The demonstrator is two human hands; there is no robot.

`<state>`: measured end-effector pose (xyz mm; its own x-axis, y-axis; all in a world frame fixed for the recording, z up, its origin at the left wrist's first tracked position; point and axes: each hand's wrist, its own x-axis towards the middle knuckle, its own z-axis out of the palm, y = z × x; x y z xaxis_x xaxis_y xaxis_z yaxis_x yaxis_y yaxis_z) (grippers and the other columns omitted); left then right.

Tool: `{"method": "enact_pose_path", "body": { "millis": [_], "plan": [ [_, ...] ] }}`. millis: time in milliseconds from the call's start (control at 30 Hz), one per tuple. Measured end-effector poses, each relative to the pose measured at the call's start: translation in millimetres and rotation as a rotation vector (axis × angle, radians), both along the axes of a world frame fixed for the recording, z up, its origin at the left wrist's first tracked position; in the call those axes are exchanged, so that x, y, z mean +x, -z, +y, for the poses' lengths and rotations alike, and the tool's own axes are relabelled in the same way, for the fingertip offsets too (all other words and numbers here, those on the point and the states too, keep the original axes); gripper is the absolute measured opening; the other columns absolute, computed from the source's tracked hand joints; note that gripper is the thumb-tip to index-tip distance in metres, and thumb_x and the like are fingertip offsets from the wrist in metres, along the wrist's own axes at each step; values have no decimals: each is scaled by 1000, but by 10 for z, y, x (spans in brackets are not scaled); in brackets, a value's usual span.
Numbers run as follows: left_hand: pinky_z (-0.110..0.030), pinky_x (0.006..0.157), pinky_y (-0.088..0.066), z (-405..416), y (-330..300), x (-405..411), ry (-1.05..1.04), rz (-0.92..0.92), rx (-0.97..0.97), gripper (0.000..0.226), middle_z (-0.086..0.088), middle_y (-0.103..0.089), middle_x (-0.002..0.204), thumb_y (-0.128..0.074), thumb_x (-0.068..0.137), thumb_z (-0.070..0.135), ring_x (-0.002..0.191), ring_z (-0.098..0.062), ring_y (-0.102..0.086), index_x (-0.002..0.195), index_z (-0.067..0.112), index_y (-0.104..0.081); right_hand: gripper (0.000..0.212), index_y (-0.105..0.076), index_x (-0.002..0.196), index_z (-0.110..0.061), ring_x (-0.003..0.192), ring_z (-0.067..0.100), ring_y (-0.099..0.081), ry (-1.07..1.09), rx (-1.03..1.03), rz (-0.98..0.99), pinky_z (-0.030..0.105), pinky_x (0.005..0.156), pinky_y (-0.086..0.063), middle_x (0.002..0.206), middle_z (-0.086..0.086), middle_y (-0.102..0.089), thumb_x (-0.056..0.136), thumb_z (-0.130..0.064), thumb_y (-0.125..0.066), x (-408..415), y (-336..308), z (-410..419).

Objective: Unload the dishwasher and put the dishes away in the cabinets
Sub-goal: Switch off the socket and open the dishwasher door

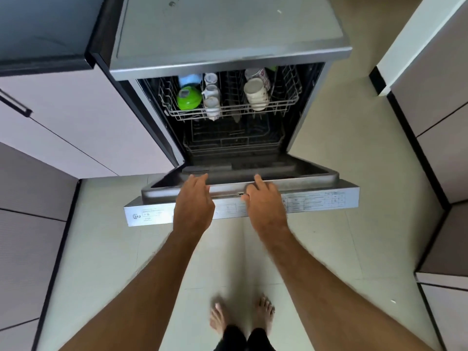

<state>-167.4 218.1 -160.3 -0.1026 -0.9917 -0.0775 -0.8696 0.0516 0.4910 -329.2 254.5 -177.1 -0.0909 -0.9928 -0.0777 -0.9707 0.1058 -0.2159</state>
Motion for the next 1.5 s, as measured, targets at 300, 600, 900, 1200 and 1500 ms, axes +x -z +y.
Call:
{"method": "enact_pose_path", "body": {
  "millis": [300, 600, 900, 1200, 1500],
  "plan": [
    [-45, 117, -29, 288, 566, 188, -1, 28, 28, 44, -10, -43, 150, -32, 106, 31, 144, -25, -30, 144, 11, -42, 50, -65, 113, -16, 100, 25, -54, 25, -29, 63, 36, 89, -39, 103, 5, -67, 105, -34, -19, 14, 475, 132],
    [-43, 116, -30, 746, 1175, 503, 25, 58, 18, 45, -11, -46, 146, -30, 105, 33, 144, -26, -31, 142, 12, -45, 31, -67, 107, -11, 98, 26, -61, 66, 241, 95, 34, 82, -47, 103, 8, -67, 103, -32, -45, 249, 954, 701],
    [-43, 115, -32, 1267, 2097, 611, 106, 1, 85, 45, -12, -48, 145, -32, 105, 33, 139, -27, -37, 141, 10, -46, 21, -69, 108, -20, 93, 25, -62, -112, 326, 209, 36, 81, -46, 94, 6, -67, 87, -18, -70, 417, 2117, 1541],
    [-41, 116, -27, 1482, 2818, 757, 116, -47, 169, 48, -11, -45, 148, -30, 104, 35, 144, -26, -31, 143, 12, -44, 19, -71, 101, -16, 96, 26, -60, -5, 404, 95, 36, 86, -42, 95, 5, -67, 98, -18, -53, 528, 3147, 1778],
    [-40, 115, -27, 1455, 3231, 727, 133, -53, 157, 47, -10, -44, 149, -31, 104, 34, 145, -26, -30, 142, 12, -46, 20, -66, 112, -7, 110, 26, -63, 140, 595, -6, 31, 89, -51, 114, 10, -68, 99, -10, -51, 529, 3644, 1790]
  ]
}}
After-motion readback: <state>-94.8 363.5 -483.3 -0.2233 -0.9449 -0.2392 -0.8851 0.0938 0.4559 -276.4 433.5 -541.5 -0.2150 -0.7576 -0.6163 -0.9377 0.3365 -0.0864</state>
